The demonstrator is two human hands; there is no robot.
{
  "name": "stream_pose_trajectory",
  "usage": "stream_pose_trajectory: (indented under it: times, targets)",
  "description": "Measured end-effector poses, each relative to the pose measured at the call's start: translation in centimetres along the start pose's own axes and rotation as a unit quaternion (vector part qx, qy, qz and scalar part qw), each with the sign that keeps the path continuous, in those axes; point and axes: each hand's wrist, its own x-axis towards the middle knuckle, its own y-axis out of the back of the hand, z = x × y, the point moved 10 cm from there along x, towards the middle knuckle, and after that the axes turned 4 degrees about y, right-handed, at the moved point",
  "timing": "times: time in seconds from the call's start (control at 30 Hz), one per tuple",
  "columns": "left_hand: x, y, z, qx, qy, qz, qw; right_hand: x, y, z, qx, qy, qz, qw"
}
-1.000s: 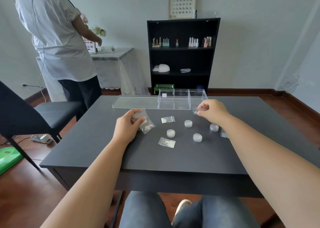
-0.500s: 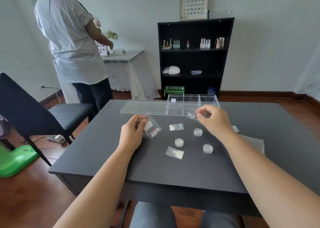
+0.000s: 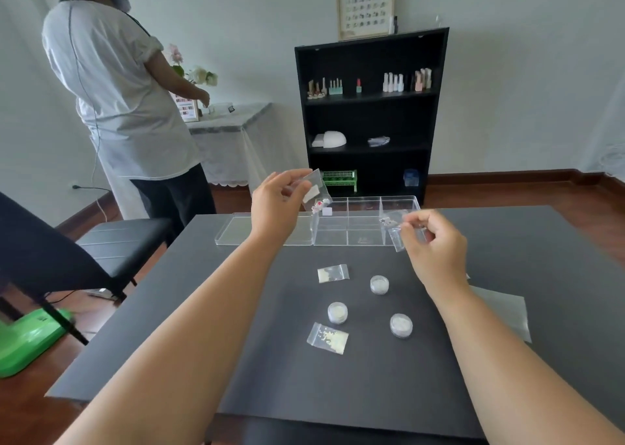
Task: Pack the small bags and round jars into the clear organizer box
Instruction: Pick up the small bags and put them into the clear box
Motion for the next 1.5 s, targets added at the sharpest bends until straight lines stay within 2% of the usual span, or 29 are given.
stream_pose_trajectory:
  times: [0.17, 0.33, 0.47, 0.57, 0.73, 0.87, 1.0, 1.27, 1.37, 1.43, 1.5]
  targets:
    - [1.2, -4.6, -1.0, 0.073, 0.012, -0.073, 0.995, 0.3, 0.0, -1.0, 0.003, 0.021, -0.008, 1.0]
    - [0.1, -6.5, -4.3, 0.082, 0.071, -0.09, 0.99, 0.4, -0.5, -1.5, 0.011, 0.028, -0.015, 0.999]
    - [0.2, -7.1, -5.2, 0.072, 0.085, -0.108, 0.988, 0.7, -0.9, -0.9, 0.03, -0.004, -0.017, 0.999]
    - [1.1, -7.3, -5.3, 0.113, 0.07, -0.123, 0.984, 0.8, -0.9, 0.3, 0.056, -0.053, -0.007, 0.997]
    - [2.2, -8.2, -5.8, 0.188, 0.066, -0.195, 0.96, 0.9, -0.7, 1.6, 0.067, -0.1, 0.013, 0.993]
    - [2.9, -9.3, -5.6, 0.247, 0.043, -0.253, 0.935, 1.0, -0.6, 1.9, 0.042, -0.101, 0.01, 0.994]
    - [2.7, -10.7, -5.4, 0.301, 0.017, -0.301, 0.905, 1.0, -1.0, 1.9, 0.065, -0.107, -0.003, 0.992]
    - [1.7, -11.0, -5.8, 0.299, 0.028, -0.348, 0.888, 0.7, -1.2, 1.9, 0.075, -0.104, -0.01, 0.992]
    - [1.6, -10.1, -5.2, 0.235, 0.048, -0.309, 0.92, 0.5, -1.5, 2.3, 0.087, -0.12, -0.016, 0.989]
    - [1.4, -8.8, -4.2, 0.152, 0.045, -0.24, 0.958, 0.4, -1.7, 2.6, 0.095, -0.128, -0.022, 0.987]
    - [0.4, -7.3, -3.4, 0.095, 0.032, -0.168, 0.981, 0.3, -2.0, 2.8, 0.117, -0.139, -0.026, 0.983]
